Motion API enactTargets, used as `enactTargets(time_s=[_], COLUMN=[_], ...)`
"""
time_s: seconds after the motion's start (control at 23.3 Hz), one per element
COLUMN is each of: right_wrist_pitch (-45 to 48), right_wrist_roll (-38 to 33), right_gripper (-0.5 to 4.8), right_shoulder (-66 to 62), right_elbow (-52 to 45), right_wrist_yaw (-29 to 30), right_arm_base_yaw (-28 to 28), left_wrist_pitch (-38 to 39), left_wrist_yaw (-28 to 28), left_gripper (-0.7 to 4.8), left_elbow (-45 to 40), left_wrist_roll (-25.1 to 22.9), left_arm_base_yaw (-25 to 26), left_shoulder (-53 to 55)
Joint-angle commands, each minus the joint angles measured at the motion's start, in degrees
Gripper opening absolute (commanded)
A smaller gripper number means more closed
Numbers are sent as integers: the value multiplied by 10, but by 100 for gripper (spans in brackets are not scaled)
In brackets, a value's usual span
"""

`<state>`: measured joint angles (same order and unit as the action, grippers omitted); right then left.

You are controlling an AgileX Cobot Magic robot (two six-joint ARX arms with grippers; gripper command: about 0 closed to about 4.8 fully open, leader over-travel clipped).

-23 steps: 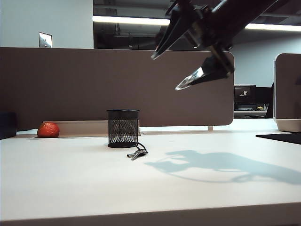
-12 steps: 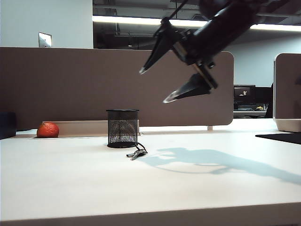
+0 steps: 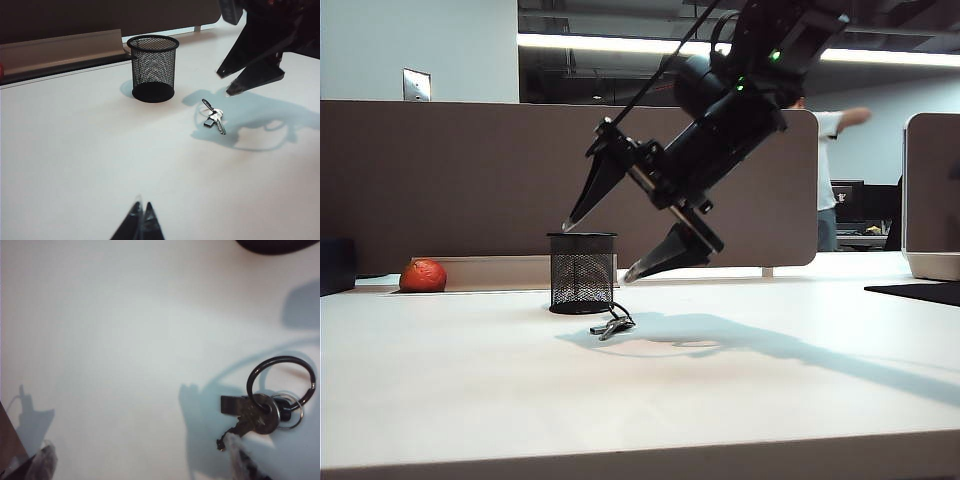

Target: Pick up a bunch of keys from the table, then put them into the black basket.

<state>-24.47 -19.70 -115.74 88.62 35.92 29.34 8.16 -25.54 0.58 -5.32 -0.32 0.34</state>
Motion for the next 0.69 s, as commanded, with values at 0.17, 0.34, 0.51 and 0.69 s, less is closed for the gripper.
enactTargets(time_s=[0.17, 0.34, 0.51, 0.69], right_wrist_pitch=[14, 31, 51, 72], right_wrist_roll=[-2, -2, -6, -14], right_gripper=[458, 458, 458, 458], right_shoulder=[-28, -37, -43, -47], right_elbow=[12, 12, 12, 12], right_wrist_yaw=[-2, -12, -15, -30], right_arm_base_yaw=[1, 1, 1, 1], left_wrist_pitch=[0, 0, 0, 0], left_wrist_yaw=[-4, -4, -4, -4], left_gripper=[-6, -6, -6, -6], left_elbow=[1, 1, 1, 1], left_wrist_roll=[2, 2, 2, 2], left_arm_base_yaw=[0, 0, 0, 0], left_shoulder=[0, 0, 0, 0])
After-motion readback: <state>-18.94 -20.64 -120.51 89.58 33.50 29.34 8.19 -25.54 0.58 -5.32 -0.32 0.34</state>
